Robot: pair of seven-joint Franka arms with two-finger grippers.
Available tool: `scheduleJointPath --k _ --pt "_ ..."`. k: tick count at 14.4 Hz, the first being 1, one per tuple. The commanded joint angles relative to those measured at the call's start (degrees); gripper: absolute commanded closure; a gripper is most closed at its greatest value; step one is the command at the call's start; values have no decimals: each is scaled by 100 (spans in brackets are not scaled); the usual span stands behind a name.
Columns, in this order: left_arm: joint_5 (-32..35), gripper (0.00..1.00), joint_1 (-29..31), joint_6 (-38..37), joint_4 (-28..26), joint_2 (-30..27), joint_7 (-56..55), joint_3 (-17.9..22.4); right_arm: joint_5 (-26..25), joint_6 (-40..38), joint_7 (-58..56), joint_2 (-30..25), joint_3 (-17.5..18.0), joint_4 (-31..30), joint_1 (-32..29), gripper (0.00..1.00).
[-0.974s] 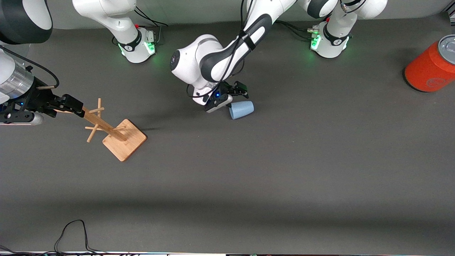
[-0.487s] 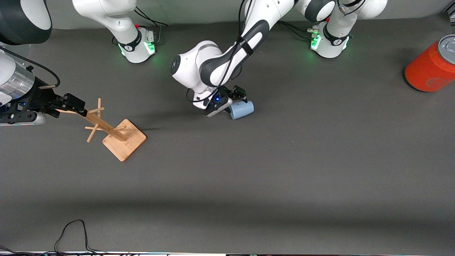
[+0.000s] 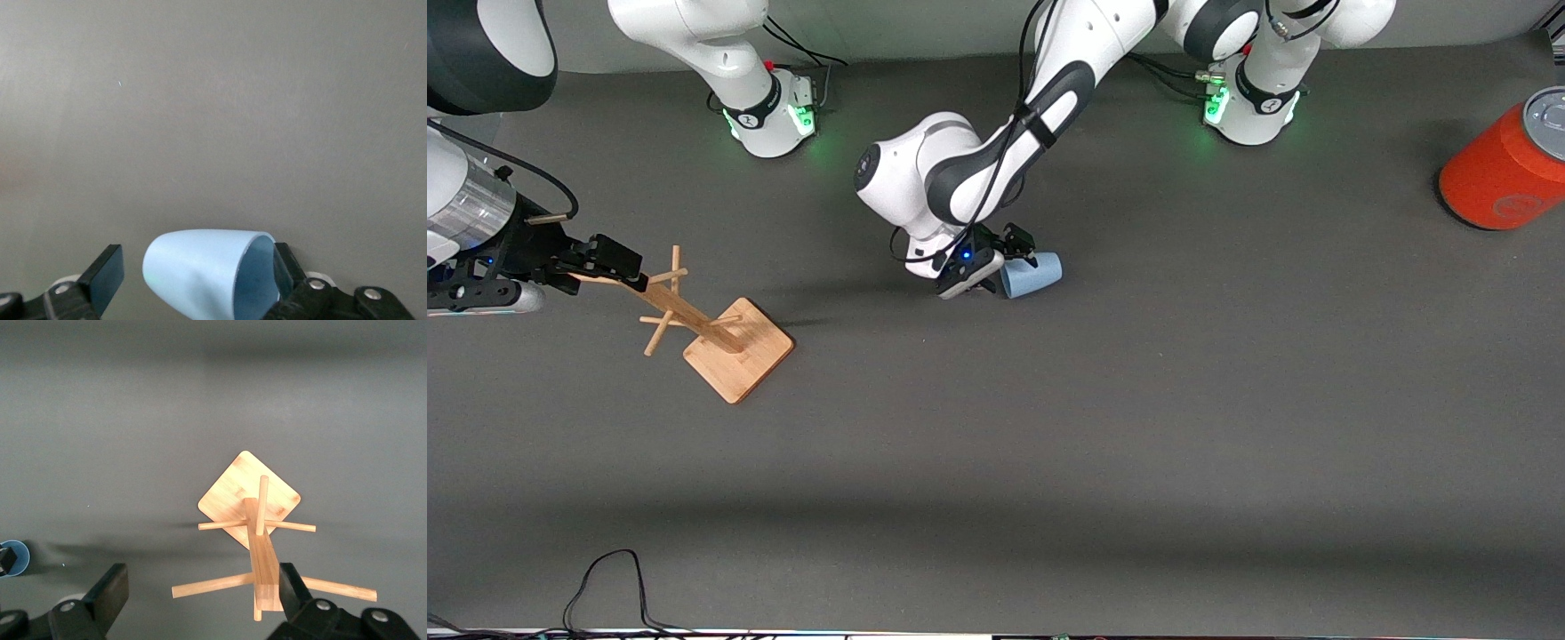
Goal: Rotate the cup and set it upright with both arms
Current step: 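Grasp the rim of the lying blue cup with the left gripper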
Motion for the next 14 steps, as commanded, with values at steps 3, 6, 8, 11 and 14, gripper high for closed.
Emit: scheduleJointPath --k 3,6,8,11,14 --pt "195 0 -229 -113 -201 197 -120 61 150 102 -193 -59 -24 -91 -21 0" --pt "194 0 -220 -436 -351 179 -112 53 150 111 -210 -58 -24 -91 -21 0" --pt "203 0 -211 -543 -421 161 -85 53 150 111 -211 -67 -24 -91 -21 0" --pt "203 0 -202 -535 -439 161 -85 53 124 146 -228 -59 -24 -91 -21 0" --pt "203 0 -202 -508 -439 153 -68 53 89 295 -430 -58 -41 -109 -3 0"
